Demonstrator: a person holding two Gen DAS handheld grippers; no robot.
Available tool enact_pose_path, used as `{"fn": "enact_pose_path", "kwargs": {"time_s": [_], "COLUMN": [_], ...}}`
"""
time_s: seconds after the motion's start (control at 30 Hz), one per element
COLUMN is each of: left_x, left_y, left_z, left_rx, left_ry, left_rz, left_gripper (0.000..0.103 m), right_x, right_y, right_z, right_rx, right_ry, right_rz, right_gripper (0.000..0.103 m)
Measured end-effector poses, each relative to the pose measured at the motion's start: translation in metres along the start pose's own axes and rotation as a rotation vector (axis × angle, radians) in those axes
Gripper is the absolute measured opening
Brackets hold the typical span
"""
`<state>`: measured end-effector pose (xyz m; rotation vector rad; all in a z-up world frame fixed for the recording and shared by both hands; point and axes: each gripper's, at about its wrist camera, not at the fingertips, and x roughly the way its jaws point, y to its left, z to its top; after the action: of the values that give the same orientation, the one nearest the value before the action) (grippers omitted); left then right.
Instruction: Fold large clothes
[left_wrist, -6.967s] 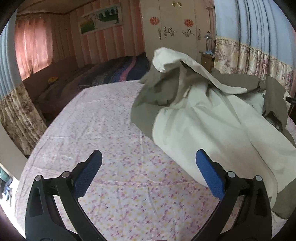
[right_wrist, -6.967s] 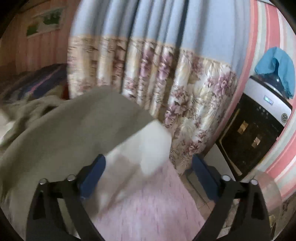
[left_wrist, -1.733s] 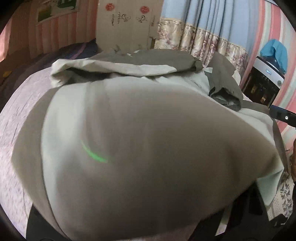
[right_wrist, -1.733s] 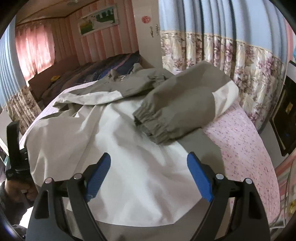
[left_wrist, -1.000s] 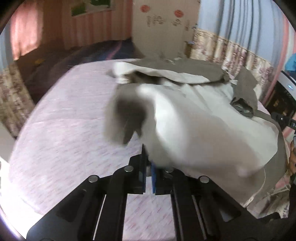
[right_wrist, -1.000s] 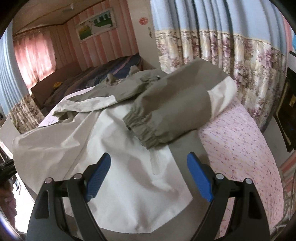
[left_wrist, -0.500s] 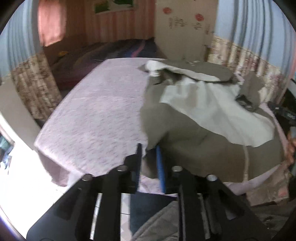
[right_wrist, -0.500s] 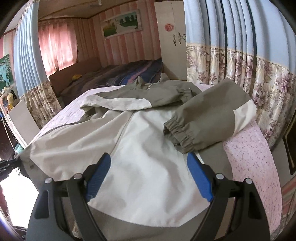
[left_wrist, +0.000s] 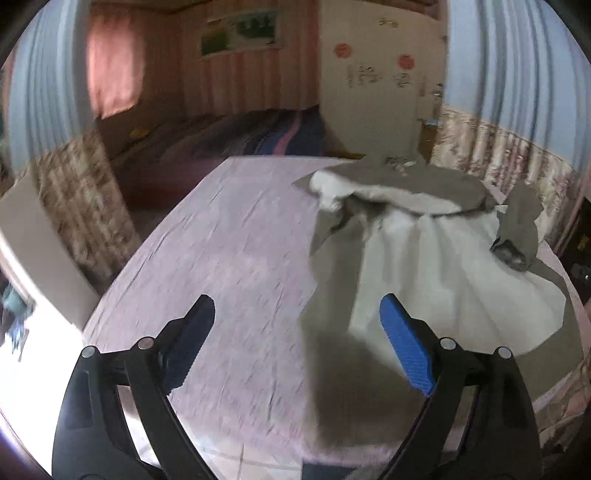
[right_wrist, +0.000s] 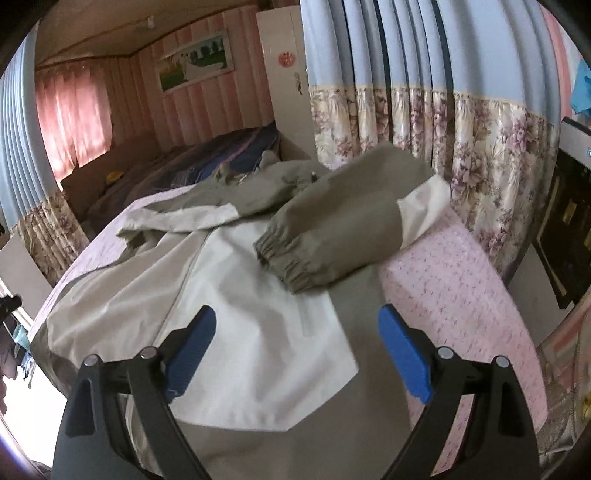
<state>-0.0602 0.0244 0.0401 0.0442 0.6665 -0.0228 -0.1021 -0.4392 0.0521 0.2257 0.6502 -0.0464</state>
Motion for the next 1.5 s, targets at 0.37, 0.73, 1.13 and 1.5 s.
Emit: {"fn": "enact_pose_path", "kwargs": {"time_s": [0.37,0.73,1.13,1.5], "left_x": [0.075,0.231,0.403,0.447], "left_y": [-0.081,-0.009,-0.002,-0.028], "left_z": [0.086,0.169,0.196,0.201], "left_rx": [0.169,0.138,0.119,0.069], "left_ry": [-0.009,0.044,0.325,0.37], "left_rz": [-0.132,0.091,0.119,-0.032], "left_gripper": [0.098,0.098,0.098,0.035], "right_x": [0.015,0.135,0.342,0.41], "right_y": [0.02,0.042,0.028,0.004], "right_z": [0.073,0.148,0.214,0.202], "right_rx": [-0.08,-0.198,-0.14,-0.052], "right_ry": [-0.105,-0.074,0.202,0.336], "right_rz": [0.008,-0.087,-0.132,-0.04], "right_gripper": [0.093,0.095,0.095,0.036]}}
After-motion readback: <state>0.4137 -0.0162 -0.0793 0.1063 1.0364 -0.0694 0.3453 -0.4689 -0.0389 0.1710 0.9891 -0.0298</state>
